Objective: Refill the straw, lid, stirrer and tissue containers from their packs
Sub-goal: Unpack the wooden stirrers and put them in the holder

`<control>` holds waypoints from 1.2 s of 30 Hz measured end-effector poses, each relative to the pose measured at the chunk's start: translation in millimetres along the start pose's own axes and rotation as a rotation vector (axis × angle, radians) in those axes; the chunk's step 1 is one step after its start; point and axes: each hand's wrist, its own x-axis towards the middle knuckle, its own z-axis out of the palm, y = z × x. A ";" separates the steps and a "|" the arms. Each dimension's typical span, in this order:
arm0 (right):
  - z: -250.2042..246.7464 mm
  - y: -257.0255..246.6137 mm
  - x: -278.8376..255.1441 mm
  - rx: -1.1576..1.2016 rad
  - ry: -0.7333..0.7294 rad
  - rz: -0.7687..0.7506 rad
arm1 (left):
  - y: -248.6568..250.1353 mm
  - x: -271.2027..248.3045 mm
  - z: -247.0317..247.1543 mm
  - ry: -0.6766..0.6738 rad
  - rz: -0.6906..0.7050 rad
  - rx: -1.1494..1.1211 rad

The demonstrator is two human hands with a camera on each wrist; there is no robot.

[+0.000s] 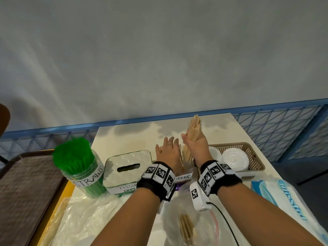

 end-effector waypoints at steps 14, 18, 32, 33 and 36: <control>16.1 45.0 -5.4 -0.113 -0.066 0.016 | -20.8 19.2 19.8 -0.105 0.028 0.124; 14.9 46.0 -8.6 -0.164 -0.053 0.009 | -23.5 19.2 21.9 -0.043 0.043 0.037; 12.3 48.6 -7.8 -0.180 -0.063 -0.115 | -17.5 21.3 16.8 0.097 0.143 -0.382; 11.8 47.7 -6.4 -0.191 -0.075 -0.133 | -16.9 22.7 16.8 0.097 0.142 -0.379; 11.3 50.8 0.2 -0.296 -0.129 -0.157 | -16.7 27.1 17.0 0.089 0.107 -0.324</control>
